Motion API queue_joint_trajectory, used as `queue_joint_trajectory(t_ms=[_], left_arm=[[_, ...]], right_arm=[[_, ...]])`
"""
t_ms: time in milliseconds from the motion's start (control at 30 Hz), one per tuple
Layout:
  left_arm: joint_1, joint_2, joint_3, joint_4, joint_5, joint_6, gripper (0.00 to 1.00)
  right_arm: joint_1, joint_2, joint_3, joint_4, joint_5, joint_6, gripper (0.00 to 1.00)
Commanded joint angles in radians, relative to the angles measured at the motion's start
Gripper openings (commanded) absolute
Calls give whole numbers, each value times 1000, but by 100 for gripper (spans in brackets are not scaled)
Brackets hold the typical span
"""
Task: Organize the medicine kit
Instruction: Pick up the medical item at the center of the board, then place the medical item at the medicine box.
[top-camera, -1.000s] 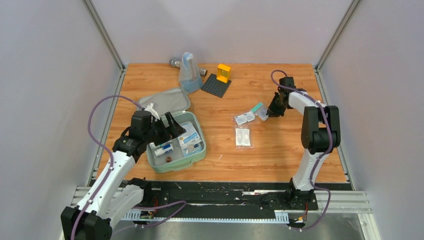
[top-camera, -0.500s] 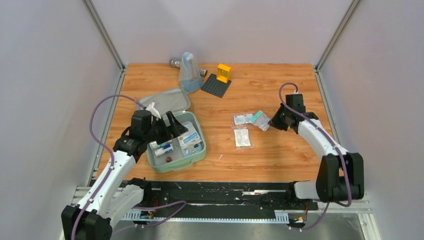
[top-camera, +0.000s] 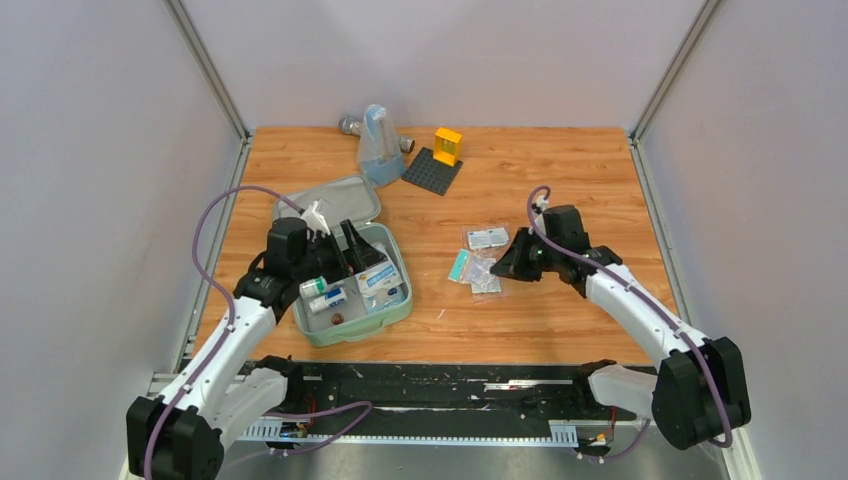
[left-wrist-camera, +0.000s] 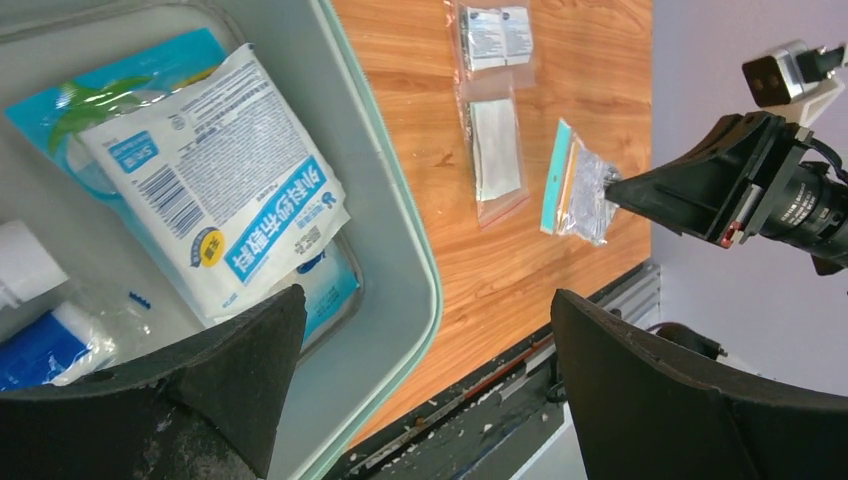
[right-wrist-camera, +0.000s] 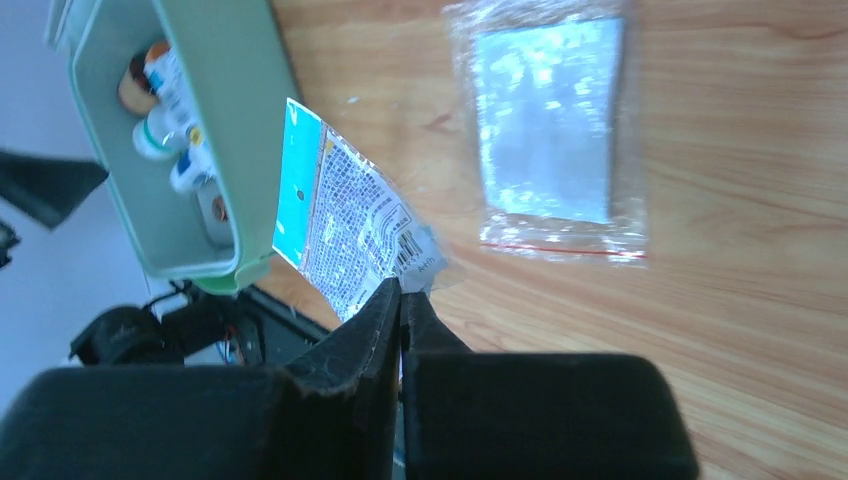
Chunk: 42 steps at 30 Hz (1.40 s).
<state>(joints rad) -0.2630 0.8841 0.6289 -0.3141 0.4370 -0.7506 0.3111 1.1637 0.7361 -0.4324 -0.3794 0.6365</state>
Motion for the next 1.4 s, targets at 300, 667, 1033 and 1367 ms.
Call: queue_joint_trajectory(t_ms=[300,667,1033,1367], left_arm=[[-207,150,5,256,66,-39,91],[-289,249,-25,530,128,-156,48],[-289,251,-6,454,137,-107,15],[-288,228,2,375,92,-67,0]], right_arm=[[232,106,193,92,-187,-77,0],[273,139,207,108,-227,-71,0],[275,149,212,115,-225,-69,1],[275,140,204,119,-218,-66,25]])
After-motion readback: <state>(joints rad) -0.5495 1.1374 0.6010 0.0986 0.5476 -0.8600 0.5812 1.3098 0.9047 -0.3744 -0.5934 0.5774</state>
